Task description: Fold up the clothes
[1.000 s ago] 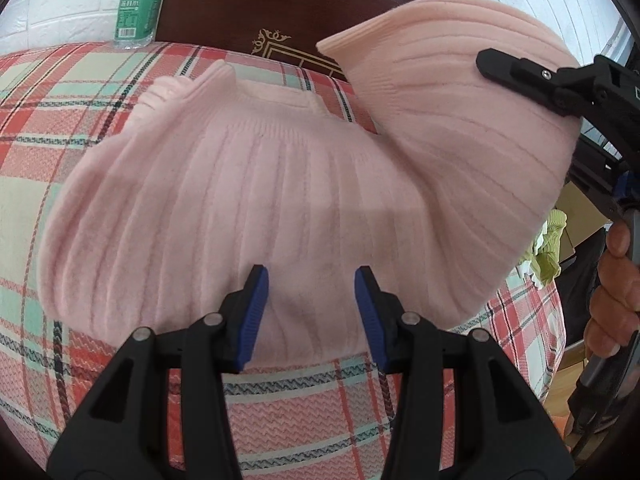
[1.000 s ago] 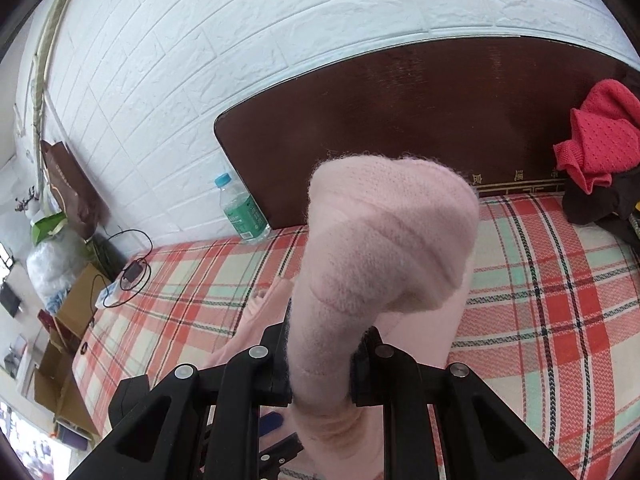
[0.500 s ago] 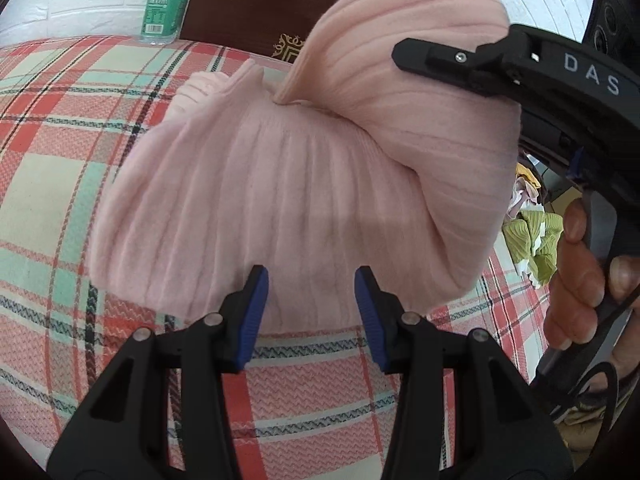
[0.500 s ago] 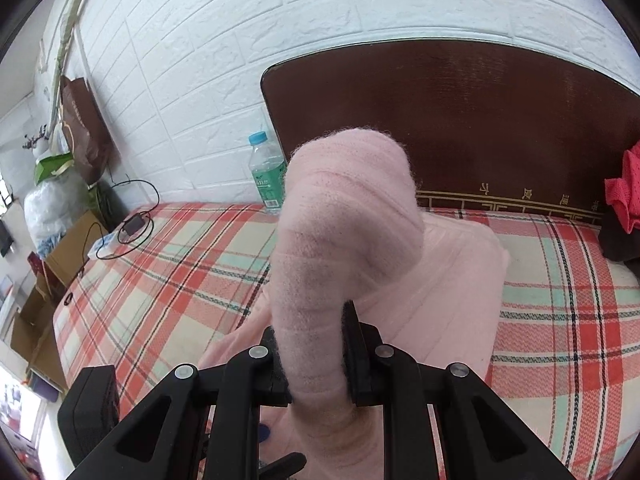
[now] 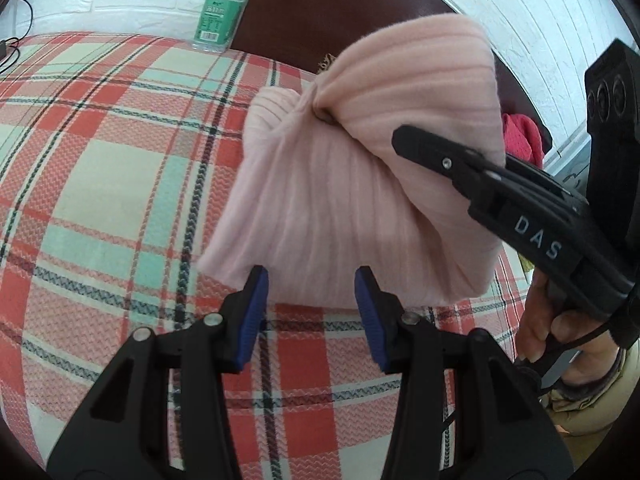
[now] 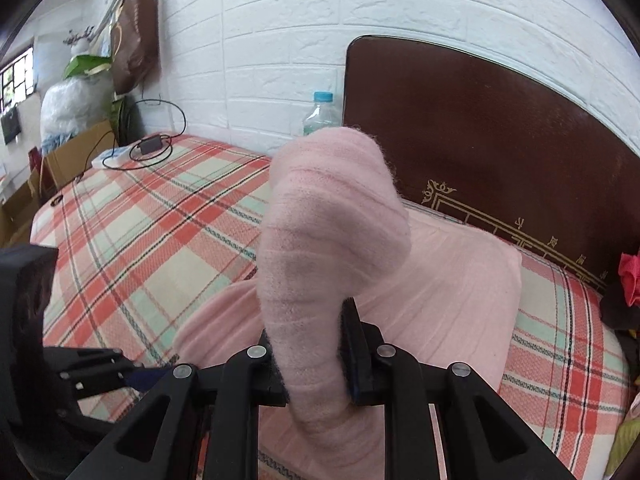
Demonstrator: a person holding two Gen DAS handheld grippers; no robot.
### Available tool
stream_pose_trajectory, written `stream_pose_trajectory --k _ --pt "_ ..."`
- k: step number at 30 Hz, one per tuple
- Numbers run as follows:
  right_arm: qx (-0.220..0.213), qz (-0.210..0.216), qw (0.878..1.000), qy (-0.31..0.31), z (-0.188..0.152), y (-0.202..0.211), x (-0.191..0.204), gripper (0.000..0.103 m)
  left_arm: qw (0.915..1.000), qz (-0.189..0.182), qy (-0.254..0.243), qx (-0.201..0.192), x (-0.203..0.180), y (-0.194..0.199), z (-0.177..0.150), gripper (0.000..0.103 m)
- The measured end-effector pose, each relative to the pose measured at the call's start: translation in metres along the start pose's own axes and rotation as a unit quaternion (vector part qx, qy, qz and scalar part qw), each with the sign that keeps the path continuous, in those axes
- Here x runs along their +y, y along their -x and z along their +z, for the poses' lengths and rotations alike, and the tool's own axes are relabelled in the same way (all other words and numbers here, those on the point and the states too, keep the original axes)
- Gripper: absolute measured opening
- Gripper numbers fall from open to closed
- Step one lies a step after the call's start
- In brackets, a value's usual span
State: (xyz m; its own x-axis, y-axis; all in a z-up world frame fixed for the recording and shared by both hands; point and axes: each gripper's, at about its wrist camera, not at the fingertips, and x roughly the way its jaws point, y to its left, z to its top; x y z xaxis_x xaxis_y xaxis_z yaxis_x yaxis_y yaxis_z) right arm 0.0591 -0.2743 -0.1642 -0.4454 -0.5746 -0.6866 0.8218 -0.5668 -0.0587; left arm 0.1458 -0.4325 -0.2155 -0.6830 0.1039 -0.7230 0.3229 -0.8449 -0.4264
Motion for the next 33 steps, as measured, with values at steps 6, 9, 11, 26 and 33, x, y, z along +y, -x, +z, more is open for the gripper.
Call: stream_pose_trajectory --k 6,9,11,26,33 --pt "0.003 -0.024 0.997 0.075 -0.012 -0.007 0.025 0.023 0.9995 0.019 0.02 -0.014 0.024 0.016 -0.001 0.047" --pt "0.007 -0.037 0.992 0.121 -0.022 -0.011 0.04 0.029 0.9991 0.027 0.022 -0.024 0.03 0.024 -0.001 0.047" --pt "0.009 -0.044 0.989 0.142 -0.028 -0.014 0.046 0.03 0.9987 0.035 0.021 -0.032 0.032 0.031 0.001 0.047" --pt "-0.02 0.024 0.971 0.239 -0.068 0.006 0.07 0.06 0.9959 0.019 -0.037 -0.081 -0.009 0.066 0.028 0.047" --pt "-0.027 0.134 0.978 0.157 -0.058 0.044 0.017 0.058 0.9922 0.032 -0.102 -0.065 -0.047 0.031 0.052 0.048"
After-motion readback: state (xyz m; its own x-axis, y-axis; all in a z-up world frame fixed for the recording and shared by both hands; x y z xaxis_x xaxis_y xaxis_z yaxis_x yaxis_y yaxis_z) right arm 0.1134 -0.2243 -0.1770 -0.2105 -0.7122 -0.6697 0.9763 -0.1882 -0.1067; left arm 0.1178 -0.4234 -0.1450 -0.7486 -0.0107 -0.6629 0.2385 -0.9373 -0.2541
